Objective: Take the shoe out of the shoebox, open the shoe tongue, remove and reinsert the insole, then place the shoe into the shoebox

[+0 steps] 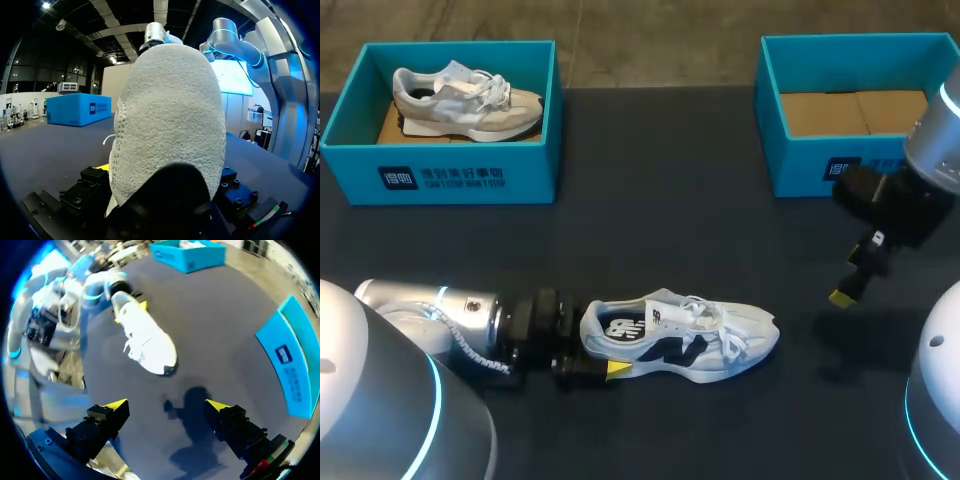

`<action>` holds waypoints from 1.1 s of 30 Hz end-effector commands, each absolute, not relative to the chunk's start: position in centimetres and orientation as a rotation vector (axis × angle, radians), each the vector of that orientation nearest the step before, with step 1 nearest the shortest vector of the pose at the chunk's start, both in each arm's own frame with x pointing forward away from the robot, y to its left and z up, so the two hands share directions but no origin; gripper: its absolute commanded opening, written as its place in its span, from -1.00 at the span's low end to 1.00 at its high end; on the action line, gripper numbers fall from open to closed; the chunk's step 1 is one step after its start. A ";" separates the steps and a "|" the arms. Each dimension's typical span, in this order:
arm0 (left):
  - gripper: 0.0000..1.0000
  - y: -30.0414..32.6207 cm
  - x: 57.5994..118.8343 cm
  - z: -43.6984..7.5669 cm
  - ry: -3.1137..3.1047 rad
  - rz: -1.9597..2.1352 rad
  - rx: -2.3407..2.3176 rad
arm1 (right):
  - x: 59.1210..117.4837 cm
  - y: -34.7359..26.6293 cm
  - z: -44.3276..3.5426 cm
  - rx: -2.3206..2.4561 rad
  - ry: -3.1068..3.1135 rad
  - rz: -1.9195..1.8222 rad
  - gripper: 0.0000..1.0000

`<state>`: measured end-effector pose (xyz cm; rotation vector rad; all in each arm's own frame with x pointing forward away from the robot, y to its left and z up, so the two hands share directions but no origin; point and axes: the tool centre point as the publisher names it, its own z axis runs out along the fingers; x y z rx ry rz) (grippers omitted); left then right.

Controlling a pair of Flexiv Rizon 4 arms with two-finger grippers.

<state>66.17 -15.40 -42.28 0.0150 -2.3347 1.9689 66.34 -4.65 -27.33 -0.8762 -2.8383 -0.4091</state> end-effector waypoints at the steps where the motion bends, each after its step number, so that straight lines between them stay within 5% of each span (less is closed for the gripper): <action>1: -1.00 -15.3 66.1 -42.3 -2.337 1.971 0.017 | 65.3 -5.1 -27.6 -0.900 -2.848 -0.461 1.00; 33: -1.00 -15.3 66.1 -42.3 -2.337 1.971 0.017 | 63.9 6.0 -27.1 -1.580 -2.617 -0.268 1.00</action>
